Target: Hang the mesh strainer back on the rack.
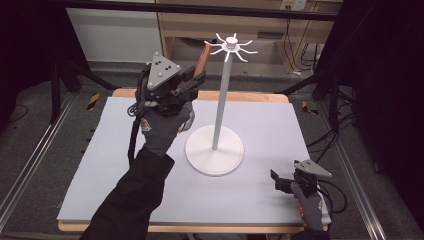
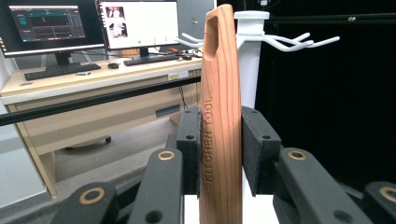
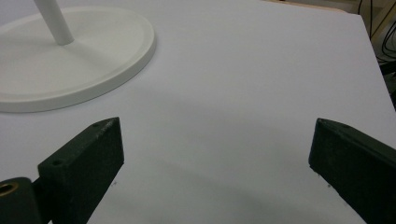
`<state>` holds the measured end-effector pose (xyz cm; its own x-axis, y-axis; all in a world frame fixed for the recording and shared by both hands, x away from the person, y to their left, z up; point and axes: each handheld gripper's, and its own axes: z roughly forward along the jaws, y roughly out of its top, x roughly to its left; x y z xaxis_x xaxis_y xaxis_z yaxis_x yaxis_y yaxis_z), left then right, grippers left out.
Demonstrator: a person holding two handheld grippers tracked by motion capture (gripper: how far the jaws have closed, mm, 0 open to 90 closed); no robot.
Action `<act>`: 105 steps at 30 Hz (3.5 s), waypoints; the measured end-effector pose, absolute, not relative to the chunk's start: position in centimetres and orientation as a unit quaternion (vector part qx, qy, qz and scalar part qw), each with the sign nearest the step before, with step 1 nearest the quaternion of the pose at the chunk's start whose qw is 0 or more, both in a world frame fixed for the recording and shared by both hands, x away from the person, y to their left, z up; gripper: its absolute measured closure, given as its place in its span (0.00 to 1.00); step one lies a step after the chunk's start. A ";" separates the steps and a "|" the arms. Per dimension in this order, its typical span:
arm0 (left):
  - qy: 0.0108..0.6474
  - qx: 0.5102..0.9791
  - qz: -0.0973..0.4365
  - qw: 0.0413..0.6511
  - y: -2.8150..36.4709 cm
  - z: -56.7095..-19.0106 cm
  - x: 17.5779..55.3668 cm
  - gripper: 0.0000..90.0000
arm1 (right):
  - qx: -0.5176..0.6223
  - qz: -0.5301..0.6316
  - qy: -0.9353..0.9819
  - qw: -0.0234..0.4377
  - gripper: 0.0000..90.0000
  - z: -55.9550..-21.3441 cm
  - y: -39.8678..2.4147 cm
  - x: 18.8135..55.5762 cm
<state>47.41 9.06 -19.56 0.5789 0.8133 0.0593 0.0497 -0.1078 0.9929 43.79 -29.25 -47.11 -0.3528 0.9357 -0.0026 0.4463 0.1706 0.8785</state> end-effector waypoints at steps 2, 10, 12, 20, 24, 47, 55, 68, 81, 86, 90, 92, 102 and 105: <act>0.323 0.669 0.325 0.585 8.9 -19.6 47.5 0.78 | 0.488 0.420 0.707 0.292 0.04 -47.1 -29.3 43.8; 0.320 0.672 0.325 0.583 8.5 -19.7 47.7 0.78 | 0.488 0.420 0.707 0.291 0.04 -47.1 -29.3 43.8; 0.320 0.673 0.326 0.582 8.4 -19.7 47.8 0.78 | 0.488 0.420 0.707 0.291 0.04 -47.1 -29.3 43.8; 0.320 0.675 0.331 0.577 8.1 -19.5 48.1 0.78 | 0.489 0.420 0.707 0.290 0.04 -47.1 -29.2 43.8; 0.320 0.674 0.329 0.579 7.9 -19.5 48.1 0.78 | 0.489 0.420 0.707 0.291 0.04 -47.1 -29.2 43.8; 0.319 0.685 0.329 0.566 7.0 -20.1 48.8 0.78 | 0.489 0.421 0.707 0.291 0.04 -47.0 -29.3 43.8; 0.324 0.685 0.330 0.563 7.0 -20.2 48.9 0.73 | 0.489 0.422 0.707 0.290 0.04 -47.1 -29.3 43.8; 0.311 0.690 0.321 0.569 8.7 -20.4 47.8 0.56 | 0.487 0.420 0.708 0.292 0.04 -47.1 -29.3 43.8; 0.323 0.704 0.299 0.558 12.6 -23.9 46.7 0.48 | 0.489 0.417 0.709 0.292 0.04 -47.1 -29.2 43.8; 0.335 0.713 0.285 0.546 14.2 -26.2 46.3 0.46 | 0.489 0.416 0.709 0.292 0.04 -47.2 -29.2 43.8; 0.353 0.721 0.276 0.528 15.9 -29.0 46.1 0.45 | 0.490 0.415 0.709 0.291 0.04 -47.2 -29.2 43.8; 0.363 0.722 0.269 0.524 16.5 -30.2 46.1 0.45 | 0.492 0.417 0.708 0.287 0.04 -47.2 -29.1 43.8; 0.398 0.725 0.260 0.498 19.1 -34.7 46.2 0.44 | 0.491 0.412 0.710 0.291 0.04 -47.3 -29.1 43.8; 0.415 0.727 0.259 0.482 20.2 -36.2 46.1 0.42 | 0.491 0.410 0.711 0.292 0.04 -47.3 -29.1 43.9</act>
